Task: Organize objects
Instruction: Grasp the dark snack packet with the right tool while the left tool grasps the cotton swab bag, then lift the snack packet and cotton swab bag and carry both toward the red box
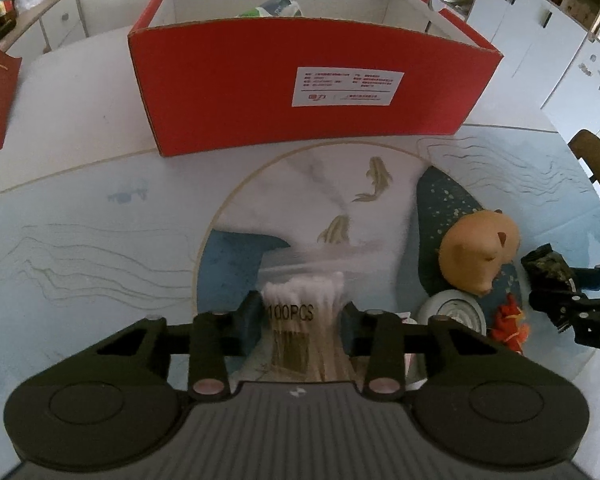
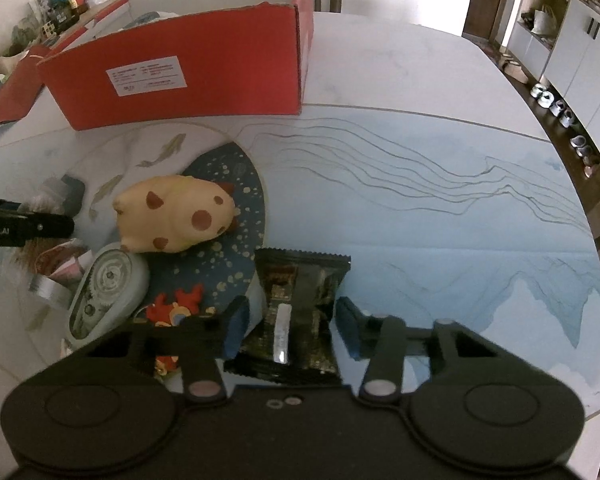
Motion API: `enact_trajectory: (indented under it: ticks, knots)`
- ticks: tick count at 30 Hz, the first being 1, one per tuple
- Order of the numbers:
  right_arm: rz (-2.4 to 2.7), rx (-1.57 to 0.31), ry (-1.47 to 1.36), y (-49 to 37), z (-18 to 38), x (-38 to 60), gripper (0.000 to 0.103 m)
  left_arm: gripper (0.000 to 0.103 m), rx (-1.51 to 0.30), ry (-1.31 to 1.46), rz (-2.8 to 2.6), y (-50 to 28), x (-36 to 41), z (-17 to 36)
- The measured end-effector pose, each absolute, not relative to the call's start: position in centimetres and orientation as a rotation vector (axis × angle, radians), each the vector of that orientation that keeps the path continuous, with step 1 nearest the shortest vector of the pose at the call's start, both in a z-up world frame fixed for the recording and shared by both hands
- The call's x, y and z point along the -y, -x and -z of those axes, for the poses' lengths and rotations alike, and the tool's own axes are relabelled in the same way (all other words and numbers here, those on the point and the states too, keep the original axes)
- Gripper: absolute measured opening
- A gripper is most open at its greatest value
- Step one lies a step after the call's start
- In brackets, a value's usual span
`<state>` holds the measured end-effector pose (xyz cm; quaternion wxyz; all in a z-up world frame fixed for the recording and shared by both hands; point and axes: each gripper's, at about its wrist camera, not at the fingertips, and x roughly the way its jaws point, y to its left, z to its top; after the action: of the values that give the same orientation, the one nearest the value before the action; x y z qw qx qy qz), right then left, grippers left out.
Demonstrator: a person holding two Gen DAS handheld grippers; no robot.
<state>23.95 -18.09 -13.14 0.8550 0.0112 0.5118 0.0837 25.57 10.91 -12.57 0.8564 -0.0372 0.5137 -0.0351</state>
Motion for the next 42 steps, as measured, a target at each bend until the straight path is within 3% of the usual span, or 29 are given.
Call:
enact_trajectory:
  ticks: [5,20,42]
  knots:
    - [-0.172,-1.076,-0.025,-23.9,12.8,18.1,0.035,0.03,-1.079,0.084,0.093,-25.4,-10.9,12.2]
    - [-0.189,-1.018,-0.048,-22.7,8.5,18.1,0.035,0.017,-1.048,0.117,0.13,-23.5,-11.8,9.6]
    - [-0.24,-0.892,-0.049,-23.6,2.1,14.7,0.034,0.017,-0.916,0.126,0.19,-23.3,-11.4,3.5]
